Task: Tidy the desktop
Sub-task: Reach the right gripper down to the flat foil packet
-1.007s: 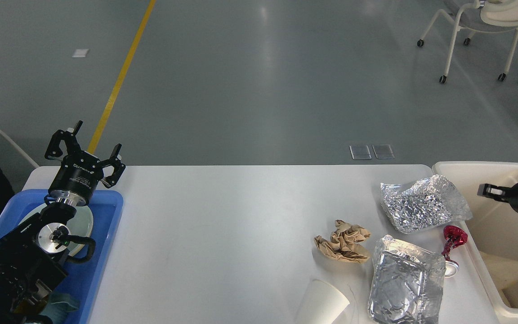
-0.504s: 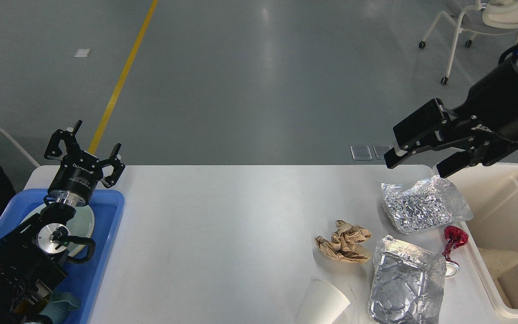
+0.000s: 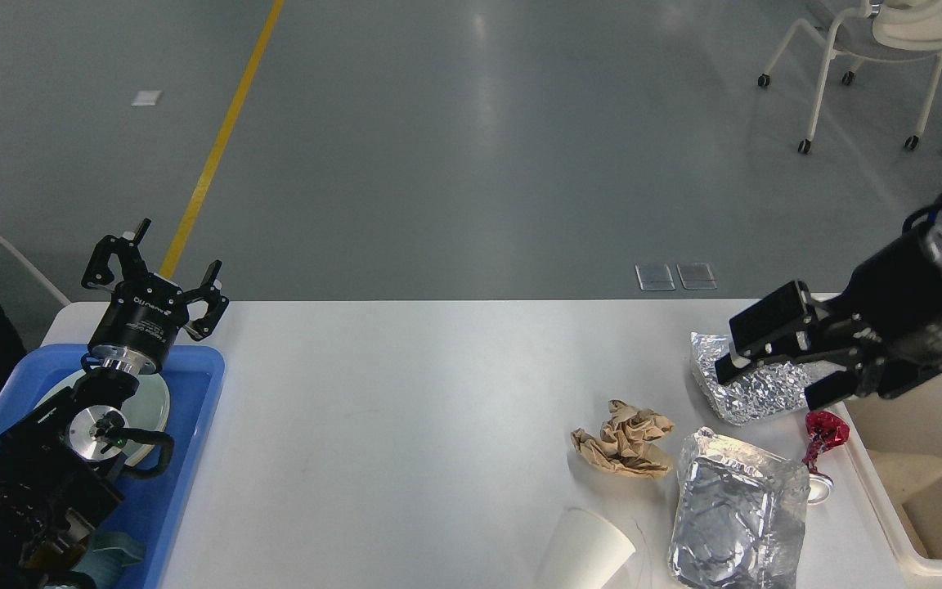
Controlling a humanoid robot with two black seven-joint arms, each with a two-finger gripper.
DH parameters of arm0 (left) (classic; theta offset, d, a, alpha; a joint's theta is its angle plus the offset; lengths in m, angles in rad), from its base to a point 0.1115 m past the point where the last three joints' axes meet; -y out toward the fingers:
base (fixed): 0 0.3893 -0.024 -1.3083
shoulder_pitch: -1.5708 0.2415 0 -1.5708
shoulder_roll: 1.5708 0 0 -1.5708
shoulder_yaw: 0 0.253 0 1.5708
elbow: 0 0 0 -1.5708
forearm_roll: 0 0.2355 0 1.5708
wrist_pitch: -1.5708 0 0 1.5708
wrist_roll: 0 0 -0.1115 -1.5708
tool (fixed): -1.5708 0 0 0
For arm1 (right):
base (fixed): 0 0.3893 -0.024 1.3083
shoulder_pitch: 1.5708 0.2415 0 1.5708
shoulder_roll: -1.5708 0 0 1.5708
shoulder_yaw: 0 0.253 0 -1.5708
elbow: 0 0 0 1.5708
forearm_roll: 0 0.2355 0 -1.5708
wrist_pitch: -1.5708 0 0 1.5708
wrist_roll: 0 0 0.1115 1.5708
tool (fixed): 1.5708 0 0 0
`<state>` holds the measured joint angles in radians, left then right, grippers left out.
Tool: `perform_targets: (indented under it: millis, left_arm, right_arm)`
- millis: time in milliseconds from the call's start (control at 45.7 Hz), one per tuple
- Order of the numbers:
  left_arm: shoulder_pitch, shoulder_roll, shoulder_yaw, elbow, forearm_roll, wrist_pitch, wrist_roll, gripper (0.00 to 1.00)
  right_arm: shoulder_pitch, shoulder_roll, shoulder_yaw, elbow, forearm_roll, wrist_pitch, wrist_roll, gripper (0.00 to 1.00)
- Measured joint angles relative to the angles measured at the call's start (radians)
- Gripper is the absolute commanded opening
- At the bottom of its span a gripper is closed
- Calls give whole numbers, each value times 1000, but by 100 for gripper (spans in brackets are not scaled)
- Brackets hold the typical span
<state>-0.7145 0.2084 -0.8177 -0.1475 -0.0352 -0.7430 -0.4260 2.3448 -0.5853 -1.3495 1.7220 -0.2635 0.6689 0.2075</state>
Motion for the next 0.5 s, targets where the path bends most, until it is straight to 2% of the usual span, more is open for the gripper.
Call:
perform_targets:
  millis: [153,285,372,504]
  left_arm:
    - [0,0,0,0,0,0,0,100]
    - [0,0,1,0,0,0,0,100]
    - [0,0,1,0,0,0,0,100]
    - [0,0,2,0,0,0,0,100]
  right_arm:
    - [-349,79,-59,-33,5,-333,0,100]
    - [-590,142,-69,-85,19,-526,0,100]
    - [-711,174,-69,-143,42,-612,0,100]
    - [-844,211,-57,-244,63,-677,1,100]
